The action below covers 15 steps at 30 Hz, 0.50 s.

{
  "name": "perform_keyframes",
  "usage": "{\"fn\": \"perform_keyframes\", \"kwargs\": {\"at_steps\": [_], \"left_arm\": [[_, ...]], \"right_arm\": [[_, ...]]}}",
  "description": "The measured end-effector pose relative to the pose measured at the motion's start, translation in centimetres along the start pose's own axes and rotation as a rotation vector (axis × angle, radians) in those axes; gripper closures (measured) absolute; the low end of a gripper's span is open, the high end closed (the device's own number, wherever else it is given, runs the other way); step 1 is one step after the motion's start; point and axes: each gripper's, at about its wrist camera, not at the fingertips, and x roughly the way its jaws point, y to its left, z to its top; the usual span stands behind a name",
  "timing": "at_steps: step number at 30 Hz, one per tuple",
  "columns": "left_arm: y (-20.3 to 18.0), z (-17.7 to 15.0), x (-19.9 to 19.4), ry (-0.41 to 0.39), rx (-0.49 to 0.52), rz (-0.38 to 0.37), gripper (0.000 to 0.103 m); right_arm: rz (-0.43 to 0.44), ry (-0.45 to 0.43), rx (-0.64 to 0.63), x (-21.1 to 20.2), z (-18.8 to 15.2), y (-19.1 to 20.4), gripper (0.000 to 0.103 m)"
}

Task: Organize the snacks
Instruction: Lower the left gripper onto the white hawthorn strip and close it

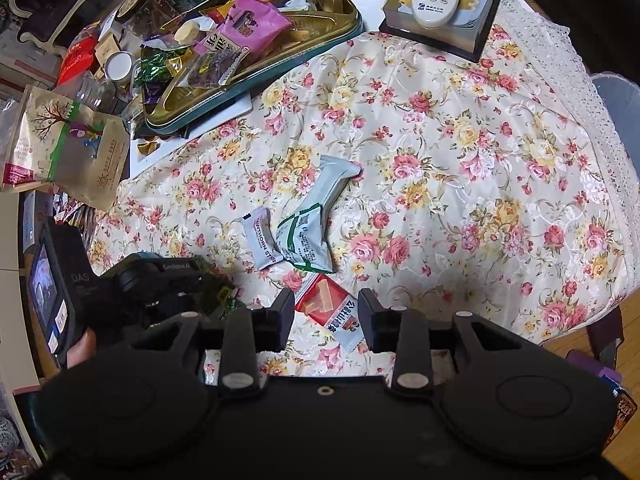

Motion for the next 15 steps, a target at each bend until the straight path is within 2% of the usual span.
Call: {"fn": "perform_keyframes", "kwargs": {"at_steps": [4,9,15], "left_arm": [[-0.9,0.0,0.2,-0.015,0.040,0.006,0.056],[-2.2,0.1,0.4,-0.006,0.049,-0.040,0.056],[-4.3,-0.1,0.6,-0.025,0.065,-0.029,0.056]], "right_arm": [[-0.002,0.002,0.004,0.1,0.1,-0.2,0.065],[-0.006,0.004,0.018,0.1,0.3,-0.6,0.065],[-0.016,0.015,0.010,0.4,0.2,-0.9,0.065]]}}
